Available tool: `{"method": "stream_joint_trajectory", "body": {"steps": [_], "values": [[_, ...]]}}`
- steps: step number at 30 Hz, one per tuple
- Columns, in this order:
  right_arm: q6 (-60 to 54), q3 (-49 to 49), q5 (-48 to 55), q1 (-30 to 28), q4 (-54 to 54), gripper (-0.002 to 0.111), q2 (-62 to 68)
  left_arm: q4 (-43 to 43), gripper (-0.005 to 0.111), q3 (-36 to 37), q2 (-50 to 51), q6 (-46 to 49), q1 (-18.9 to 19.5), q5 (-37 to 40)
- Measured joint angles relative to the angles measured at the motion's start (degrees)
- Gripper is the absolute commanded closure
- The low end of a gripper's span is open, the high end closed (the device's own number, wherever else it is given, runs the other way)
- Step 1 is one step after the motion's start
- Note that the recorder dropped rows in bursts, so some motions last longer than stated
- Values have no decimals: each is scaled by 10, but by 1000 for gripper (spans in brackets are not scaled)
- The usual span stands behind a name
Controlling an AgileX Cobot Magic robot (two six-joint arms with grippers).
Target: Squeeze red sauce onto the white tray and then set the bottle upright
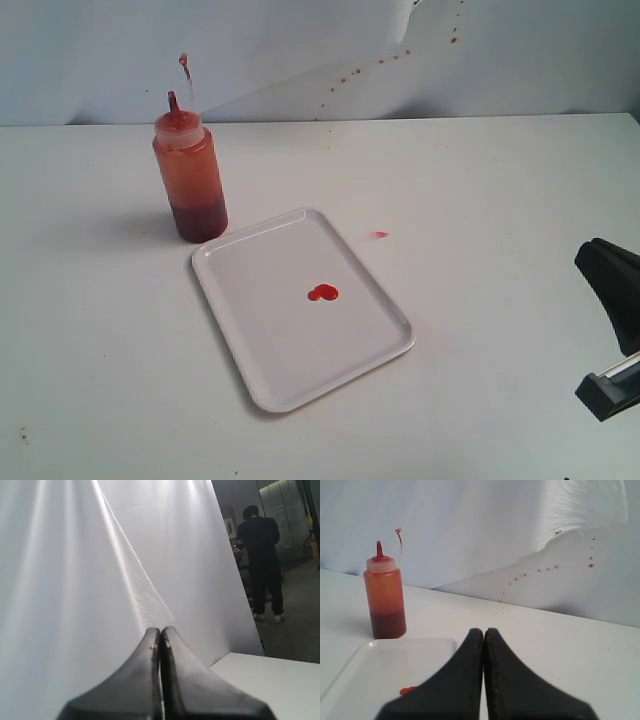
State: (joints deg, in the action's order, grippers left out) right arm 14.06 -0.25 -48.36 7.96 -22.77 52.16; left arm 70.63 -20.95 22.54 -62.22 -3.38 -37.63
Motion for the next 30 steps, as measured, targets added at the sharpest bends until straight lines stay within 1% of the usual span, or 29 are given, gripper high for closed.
{"method": "stream_joint_trajectory", "body": {"steps": [2, 5, 9, 12, 17, 18, 23, 24, 27, 30], "values": [[0, 0, 0, 0, 0, 108, 0, 0, 107, 1, -19, -14, 4, 0], [0, 0, 0, 0, 0, 108, 0, 0, 107, 10, -60, -40, 21, 14], [0, 0, 0, 0, 0, 108, 0, 0, 107, 35, -111, -87, 46, 71], [0, 0, 0, 0, 0, 108, 0, 0, 107, 62, -134, -106, 60, 114], [0, 0, 0, 0, 0, 108, 0, -1, 107, 108, -163, -119, 69, 165], [0, 0, 0, 0, 0, 108, 0, -3, 107, 127, -179, -122, 70, 175], [0, 0, 0, 0, 0, 108, 0, -8, 107, 153, -219, -122, 69, 180], [0, 0, 0, 0, 0, 108, 0, -12, 107, 155, -221, -123, 63, 184], [0, 0, 0, 0, 0, 108, 0, -42, 107, 160, -224, -124, 19, 228], [0, 0, 0, 0, 0, 108, 0, -51, 107, 163, -224, -125, 7, 247]]}}
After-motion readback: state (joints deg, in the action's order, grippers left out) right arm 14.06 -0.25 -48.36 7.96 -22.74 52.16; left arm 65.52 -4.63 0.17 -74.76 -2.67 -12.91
